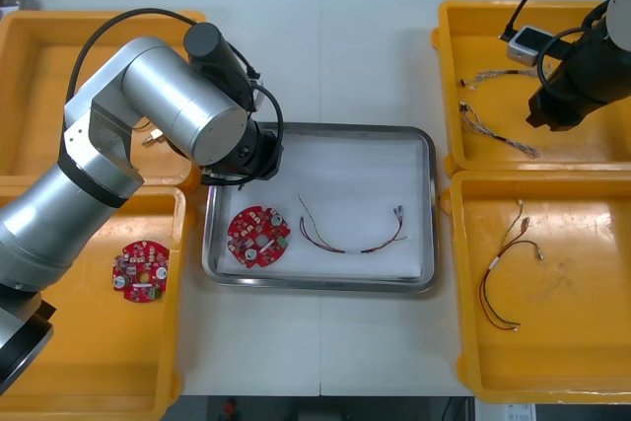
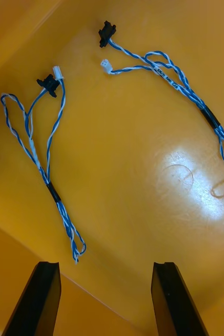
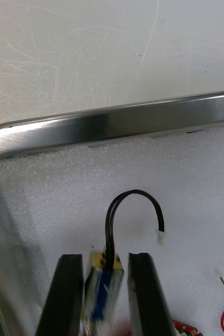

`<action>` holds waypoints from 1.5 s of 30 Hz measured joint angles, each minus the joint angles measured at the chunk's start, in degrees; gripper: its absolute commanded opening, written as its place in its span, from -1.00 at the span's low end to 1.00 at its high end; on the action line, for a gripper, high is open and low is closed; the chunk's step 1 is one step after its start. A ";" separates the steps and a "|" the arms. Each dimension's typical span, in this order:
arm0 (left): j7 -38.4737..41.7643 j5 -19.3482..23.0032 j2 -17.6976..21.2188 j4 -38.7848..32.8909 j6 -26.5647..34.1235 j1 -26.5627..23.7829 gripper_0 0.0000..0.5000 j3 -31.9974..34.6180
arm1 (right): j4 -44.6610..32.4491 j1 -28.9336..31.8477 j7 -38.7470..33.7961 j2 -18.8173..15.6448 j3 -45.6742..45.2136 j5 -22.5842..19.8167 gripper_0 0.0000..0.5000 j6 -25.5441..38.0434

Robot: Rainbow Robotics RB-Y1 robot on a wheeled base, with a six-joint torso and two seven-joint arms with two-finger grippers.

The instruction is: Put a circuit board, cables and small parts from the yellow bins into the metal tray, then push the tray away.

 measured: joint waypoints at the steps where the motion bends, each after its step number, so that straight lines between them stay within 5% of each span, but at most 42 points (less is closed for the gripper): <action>1: 0.00 -0.03 0.00 0.00 -0.01 0.00 1.00 0.00 | 0.30 0.00 0.00 0.18 0.06 0.00 1.00 -0.25; 13: 0.00 -0.34 -0.01 -0.07 0.23 -0.02 1.00 0.02 | 5.42 -0.09 0.00 0.93 3.65 0.00 1.00 -4.85; 18: 0.00 -0.34 -0.01 -1.79 4.74 -0.12 1.00 0.68 | 7.31 -0.10 0.01 1.54 4.01 -0.24 1.00 -5.53; 31: 0.00 -0.33 -0.04 -8.83 16.39 -0.18 1.00 13.28 | 10.67 -0.18 0.00 1.82 6.52 -0.92 1.00 -7.27; 45: 0.00 -1.58 1.11 -7.57 19.97 -1.25 1.00 22.92 | 10.83 -0.19 -0.01 2.86 7.42 -1.70 1.00 -8.33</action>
